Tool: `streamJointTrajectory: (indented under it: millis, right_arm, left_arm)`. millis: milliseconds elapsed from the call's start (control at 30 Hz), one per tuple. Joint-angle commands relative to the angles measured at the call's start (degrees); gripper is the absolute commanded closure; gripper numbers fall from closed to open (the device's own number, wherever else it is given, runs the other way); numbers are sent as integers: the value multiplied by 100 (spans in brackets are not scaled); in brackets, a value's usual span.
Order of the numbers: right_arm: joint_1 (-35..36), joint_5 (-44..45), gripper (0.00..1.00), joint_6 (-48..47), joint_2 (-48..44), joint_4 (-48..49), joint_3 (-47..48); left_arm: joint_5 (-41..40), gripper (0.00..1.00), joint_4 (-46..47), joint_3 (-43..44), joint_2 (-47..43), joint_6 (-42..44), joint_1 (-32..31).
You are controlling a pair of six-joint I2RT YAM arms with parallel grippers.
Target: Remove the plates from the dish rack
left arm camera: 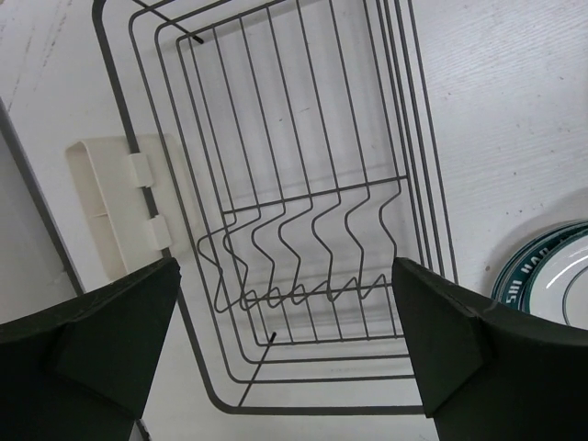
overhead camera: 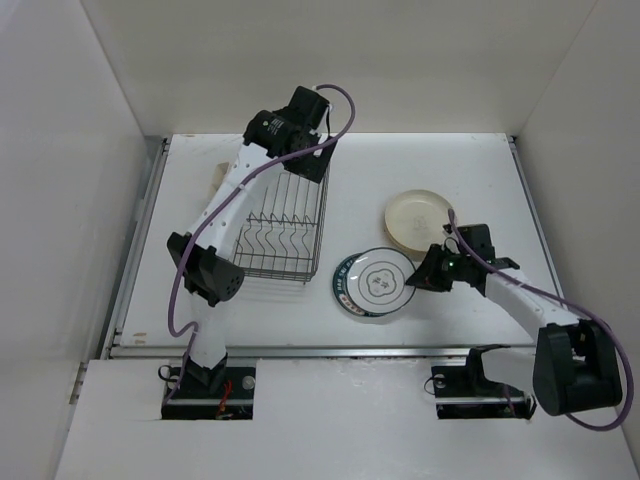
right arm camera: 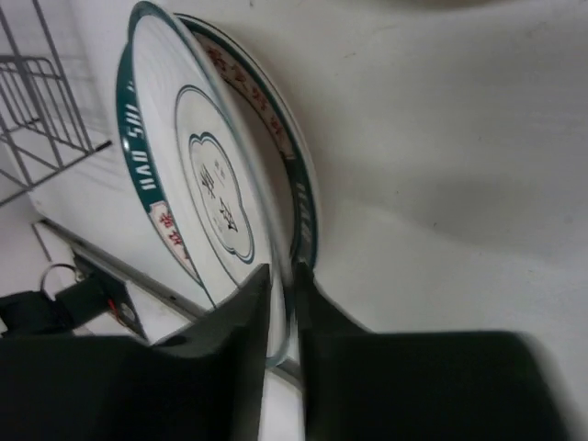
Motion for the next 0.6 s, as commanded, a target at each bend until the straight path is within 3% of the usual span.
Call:
streamJointTrajectory:
  millis: [0,33,167,433,567]
  right_arm:
    - [-41,194,71,-15,194,265,77]
    - [-41,194,51,-15,246,335,77]
    - [168,806,39,-15,457,170,401]
    - [890,1626,41,125,1212,90,710]
    - [1347,2214,48,248,1695,-42,1087]
  left_arm:
    - [-243,0,47,108,-35,-66,-36]
    - [-295,0,47,108,-35,-66,-36]
    - [-296,0,47,108,-35,-5,-36]
    - [-471,0,-5,108,-87,100,-36]
    - [-524,0,-5,108,-88,101,-36]
